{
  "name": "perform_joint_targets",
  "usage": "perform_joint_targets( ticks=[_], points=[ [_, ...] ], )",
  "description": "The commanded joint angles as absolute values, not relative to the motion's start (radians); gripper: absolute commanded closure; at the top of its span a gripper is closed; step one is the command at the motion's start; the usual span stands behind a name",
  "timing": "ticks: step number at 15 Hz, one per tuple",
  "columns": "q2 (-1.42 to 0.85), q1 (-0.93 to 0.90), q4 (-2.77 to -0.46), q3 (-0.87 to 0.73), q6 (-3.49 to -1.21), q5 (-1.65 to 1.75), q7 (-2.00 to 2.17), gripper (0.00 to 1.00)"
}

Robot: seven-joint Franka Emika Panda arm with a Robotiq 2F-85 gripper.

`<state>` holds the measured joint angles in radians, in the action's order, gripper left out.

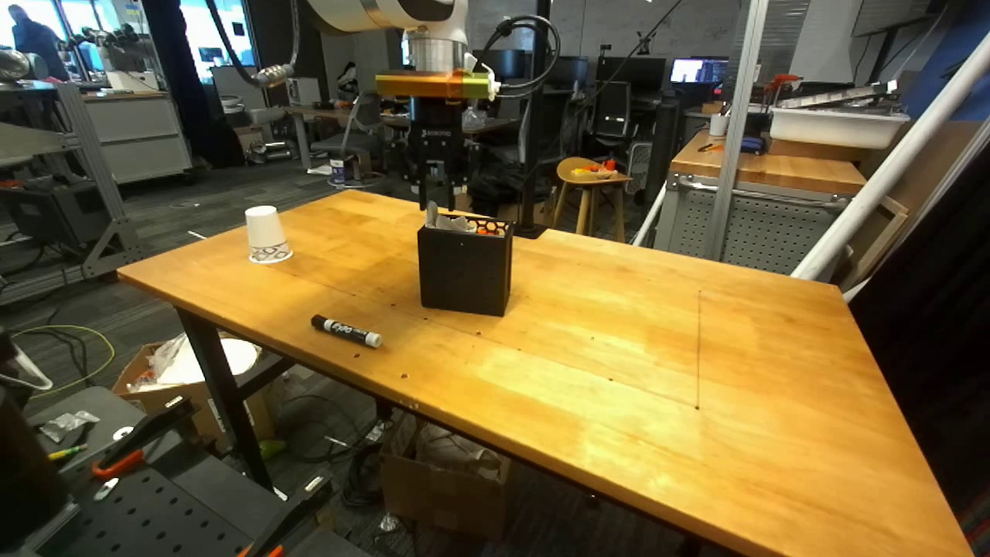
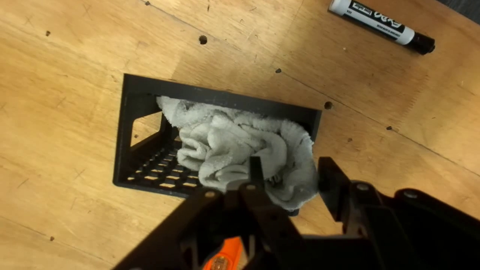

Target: Put the towel in the black box

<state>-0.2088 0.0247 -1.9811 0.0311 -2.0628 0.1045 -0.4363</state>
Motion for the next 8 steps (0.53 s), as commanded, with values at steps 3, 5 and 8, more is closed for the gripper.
perform_joint_targets(
  ticks=[3, 5, 8],
  points=[
    [-0.212, 0.028, -1.963, 0.034, -2.051, 0.096, -0.457, 0.98],
    [-0.214, 0.030, -1.963, 0.033, -2.052, 0.094, -0.458, 1.00],
    [-0.217, 0.036, -1.964, 0.032, -2.056, 0.083, -0.463, 0.98]
  ],
)
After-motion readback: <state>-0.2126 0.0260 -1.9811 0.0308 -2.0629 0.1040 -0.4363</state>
